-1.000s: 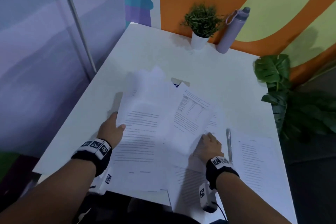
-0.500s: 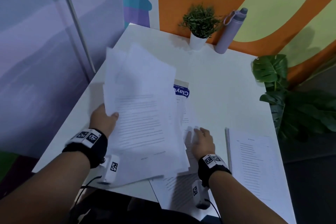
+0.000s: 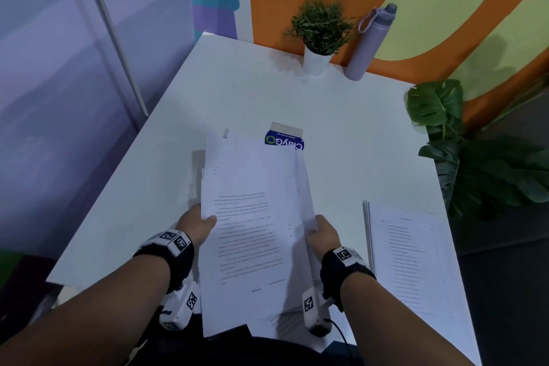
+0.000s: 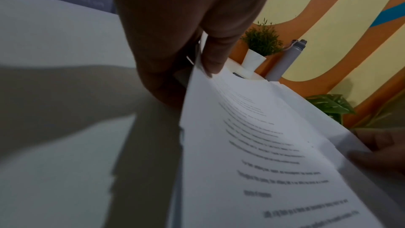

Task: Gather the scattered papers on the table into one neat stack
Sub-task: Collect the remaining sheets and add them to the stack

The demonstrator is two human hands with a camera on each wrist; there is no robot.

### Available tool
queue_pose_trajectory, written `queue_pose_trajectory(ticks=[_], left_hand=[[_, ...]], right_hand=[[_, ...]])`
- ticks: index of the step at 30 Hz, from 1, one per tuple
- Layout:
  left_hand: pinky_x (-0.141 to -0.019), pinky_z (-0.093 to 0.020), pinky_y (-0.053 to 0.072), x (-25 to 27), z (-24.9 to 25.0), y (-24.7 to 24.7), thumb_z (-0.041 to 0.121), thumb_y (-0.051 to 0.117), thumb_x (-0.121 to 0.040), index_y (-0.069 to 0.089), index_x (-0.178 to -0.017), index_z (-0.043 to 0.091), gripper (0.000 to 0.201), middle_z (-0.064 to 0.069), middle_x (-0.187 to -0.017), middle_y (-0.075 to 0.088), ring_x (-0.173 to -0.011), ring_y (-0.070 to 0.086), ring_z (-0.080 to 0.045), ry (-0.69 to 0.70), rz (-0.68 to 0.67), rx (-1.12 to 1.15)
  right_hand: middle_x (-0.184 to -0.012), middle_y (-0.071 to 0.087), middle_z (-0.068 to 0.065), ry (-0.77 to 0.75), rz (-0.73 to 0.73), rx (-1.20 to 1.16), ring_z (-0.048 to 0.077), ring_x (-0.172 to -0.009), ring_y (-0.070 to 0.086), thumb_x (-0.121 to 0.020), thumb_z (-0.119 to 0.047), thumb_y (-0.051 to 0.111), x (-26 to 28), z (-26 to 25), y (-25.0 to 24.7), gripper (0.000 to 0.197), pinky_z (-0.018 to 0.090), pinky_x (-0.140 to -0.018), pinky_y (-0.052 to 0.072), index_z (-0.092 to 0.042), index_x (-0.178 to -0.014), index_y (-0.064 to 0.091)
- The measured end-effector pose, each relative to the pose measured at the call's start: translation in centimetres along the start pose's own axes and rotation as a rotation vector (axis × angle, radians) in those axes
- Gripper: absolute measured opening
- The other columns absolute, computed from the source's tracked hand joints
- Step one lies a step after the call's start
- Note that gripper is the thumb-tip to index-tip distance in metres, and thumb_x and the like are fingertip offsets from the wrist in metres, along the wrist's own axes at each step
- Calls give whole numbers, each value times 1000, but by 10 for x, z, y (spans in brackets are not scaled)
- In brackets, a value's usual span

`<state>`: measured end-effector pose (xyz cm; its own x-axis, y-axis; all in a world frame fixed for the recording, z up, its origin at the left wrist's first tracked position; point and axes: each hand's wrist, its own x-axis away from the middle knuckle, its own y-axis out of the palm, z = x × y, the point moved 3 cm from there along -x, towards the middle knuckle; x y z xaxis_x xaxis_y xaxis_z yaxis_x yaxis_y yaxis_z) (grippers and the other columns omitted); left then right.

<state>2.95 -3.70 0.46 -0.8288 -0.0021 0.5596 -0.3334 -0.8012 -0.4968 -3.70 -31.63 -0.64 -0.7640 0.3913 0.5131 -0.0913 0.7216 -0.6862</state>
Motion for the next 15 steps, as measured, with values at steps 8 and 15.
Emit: queue_pose_trajectory(ticks=[8,15], left_hand=[[-91,-33,42,0,-10,8,12,54,-88,40,-132,4,47,-18,-126,57,-112,56,-33,-46,64,19],[-98,-35,43,3,-17,29,23,47,-92,39,-133,5,45,-20,-135,48,-119,50,-35,-70,-46,-248]], right_hand=[[-132,41,19,85,-43,107,39,-116,48,-92,-14,43,4,1,0,41,38,-92,43,-10,-133,38],[-140,34,15,87,-75,306,36,-126,38,-97,-27,36,13,-16,10,42,39,-103,35,-11,-136,39]])
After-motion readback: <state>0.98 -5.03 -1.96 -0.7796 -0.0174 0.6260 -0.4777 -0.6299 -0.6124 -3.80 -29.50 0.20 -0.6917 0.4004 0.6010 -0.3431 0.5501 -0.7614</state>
